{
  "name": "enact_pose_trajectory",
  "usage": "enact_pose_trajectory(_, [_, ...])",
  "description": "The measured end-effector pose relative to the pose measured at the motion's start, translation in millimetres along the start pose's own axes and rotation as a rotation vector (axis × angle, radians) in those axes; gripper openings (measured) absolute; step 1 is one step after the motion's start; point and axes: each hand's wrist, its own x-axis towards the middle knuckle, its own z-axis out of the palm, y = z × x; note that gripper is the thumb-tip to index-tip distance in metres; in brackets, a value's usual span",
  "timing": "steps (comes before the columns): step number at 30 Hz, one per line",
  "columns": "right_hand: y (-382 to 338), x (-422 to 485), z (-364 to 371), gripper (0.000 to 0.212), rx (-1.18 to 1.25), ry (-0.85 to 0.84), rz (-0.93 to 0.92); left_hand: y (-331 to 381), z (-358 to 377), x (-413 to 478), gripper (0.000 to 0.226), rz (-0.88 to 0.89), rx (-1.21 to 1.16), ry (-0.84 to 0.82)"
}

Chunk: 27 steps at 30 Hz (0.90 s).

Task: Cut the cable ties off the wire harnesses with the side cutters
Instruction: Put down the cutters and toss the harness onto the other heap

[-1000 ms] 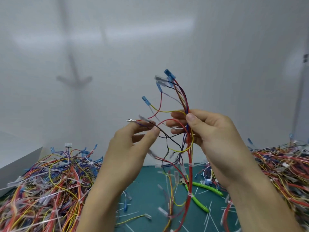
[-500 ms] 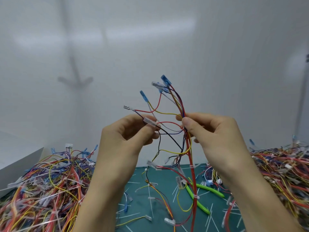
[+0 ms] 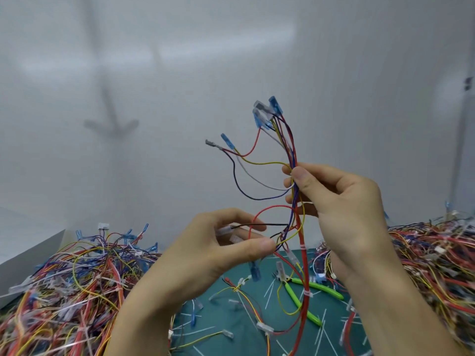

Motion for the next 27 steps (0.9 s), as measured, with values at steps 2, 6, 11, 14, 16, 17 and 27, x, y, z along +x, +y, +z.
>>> enact_pose_trajectory(2, [0, 1, -2, 0.018, 0.012, 0.007, 0.022, 0, -2, -2, 0.039, -0.002, -0.017, -0.061])
enact_pose_trajectory(6, [-2, 2, -3, 0.015, 0.043, 0.013, 0.054, 2, -7, -9, 0.040, 0.058, 0.055, -0.218])
enact_pose_trajectory(11, [-2, 1, -2, 0.015, 0.055, 0.004, 0.081, 0, -8, -6, 0.040, 0.114, 0.112, -0.203])
enact_pose_trajectory(14, [-2, 1, -3, 0.015, 0.062, 0.000, 0.098, -4, -8, -5, 0.051, 0.100, 0.093, -0.201])
enact_pose_trajectory(16, [-3, 1, -2, 0.014, 0.072, -0.004, 0.112, -7, -9, -5, 0.059, 0.087, 0.111, -0.210])
enact_pose_trajectory(17, [-3, 1, -2, 0.014, 0.079, -0.005, 0.117, -8, -10, -5, 0.061, 0.084, 0.121, -0.222])
enact_pose_trajectory(27, [-3, 2, -5, 0.011, 0.092, 0.028, 0.127, -23, -17, 0, 0.012, -0.025, 0.259, -0.011])
